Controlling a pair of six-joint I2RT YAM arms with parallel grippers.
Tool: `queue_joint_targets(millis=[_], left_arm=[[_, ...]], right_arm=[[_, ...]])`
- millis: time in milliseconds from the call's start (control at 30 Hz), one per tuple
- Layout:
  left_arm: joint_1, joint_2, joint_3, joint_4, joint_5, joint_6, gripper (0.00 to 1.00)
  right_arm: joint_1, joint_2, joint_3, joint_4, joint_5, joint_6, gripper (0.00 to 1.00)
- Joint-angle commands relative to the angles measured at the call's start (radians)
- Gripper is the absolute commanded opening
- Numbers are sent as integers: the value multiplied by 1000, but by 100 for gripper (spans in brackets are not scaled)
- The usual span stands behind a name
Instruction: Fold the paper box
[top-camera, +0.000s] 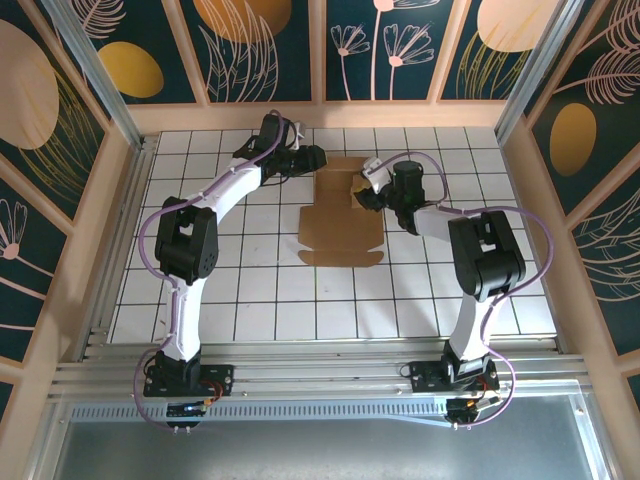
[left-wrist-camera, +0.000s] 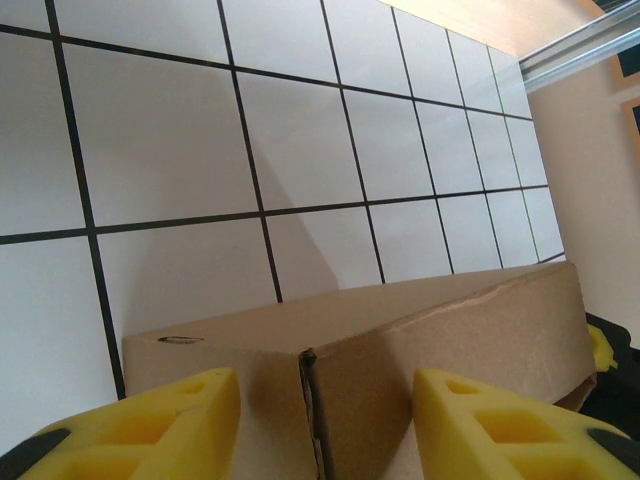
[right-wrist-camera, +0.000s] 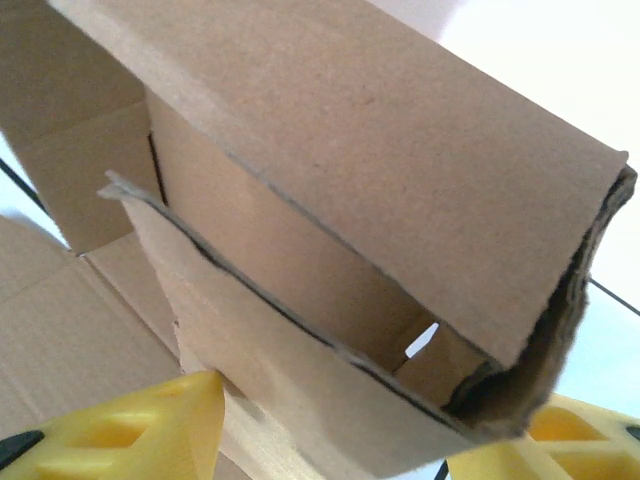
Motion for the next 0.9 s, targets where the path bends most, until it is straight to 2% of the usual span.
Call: queue_joint_targets(millis=[0, 333, 633, 733, 867], left_arm=[[-4, 26, 20, -56, 24, 13, 48], [-4, 49, 62, -68, 108, 5, 49], [-5, 17, 60, -38, 153, -20, 51], [-4, -7, 53, -32, 144, -19, 53], [-4, -96, -1, -2, 54, -3, 54]], right_arm=[[11, 23, 31, 71, 24, 18, 58], [21, 101, 98, 109, 43, 104, 39], [53, 132, 156, 19, 68, 131, 16], [55, 140, 167, -7, 73, 140, 4], [55, 141, 180, -44, 91, 131, 1]])
